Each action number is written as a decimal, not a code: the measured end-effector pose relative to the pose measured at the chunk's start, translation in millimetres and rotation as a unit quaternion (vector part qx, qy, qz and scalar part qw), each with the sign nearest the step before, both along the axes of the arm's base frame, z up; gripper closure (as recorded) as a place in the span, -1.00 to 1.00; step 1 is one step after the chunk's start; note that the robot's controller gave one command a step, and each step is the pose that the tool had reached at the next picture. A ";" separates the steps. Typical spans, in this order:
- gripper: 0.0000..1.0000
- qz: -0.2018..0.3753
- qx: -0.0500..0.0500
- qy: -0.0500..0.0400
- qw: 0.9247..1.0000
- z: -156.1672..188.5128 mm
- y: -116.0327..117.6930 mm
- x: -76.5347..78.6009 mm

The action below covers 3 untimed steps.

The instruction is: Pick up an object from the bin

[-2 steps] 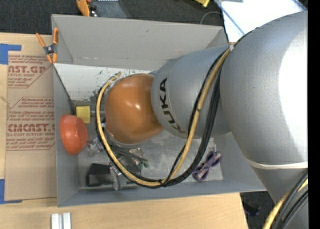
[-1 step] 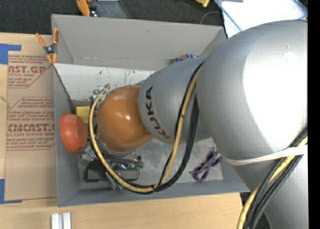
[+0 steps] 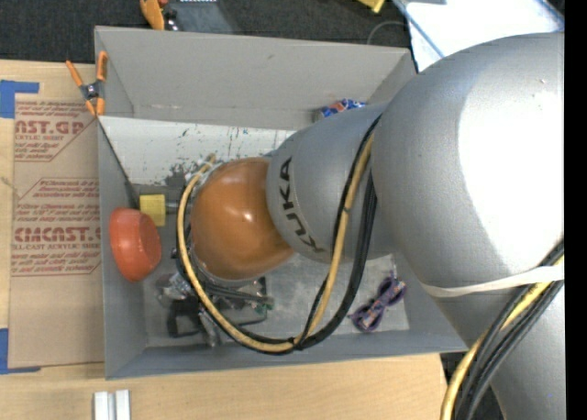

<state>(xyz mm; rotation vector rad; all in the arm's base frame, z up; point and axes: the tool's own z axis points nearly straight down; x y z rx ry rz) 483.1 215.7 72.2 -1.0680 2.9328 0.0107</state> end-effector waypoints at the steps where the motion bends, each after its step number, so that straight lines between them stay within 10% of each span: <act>1: 1.00 0.000 0.000 0.000 1.000 0.0 -0.1 0.0; 3: 1.00 0.000 -0.002 0.004 1.000 29.5 -0.8 -2.5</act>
Offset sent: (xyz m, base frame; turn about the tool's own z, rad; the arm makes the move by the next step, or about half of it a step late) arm -0.0001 -0.0001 0.0354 0.0002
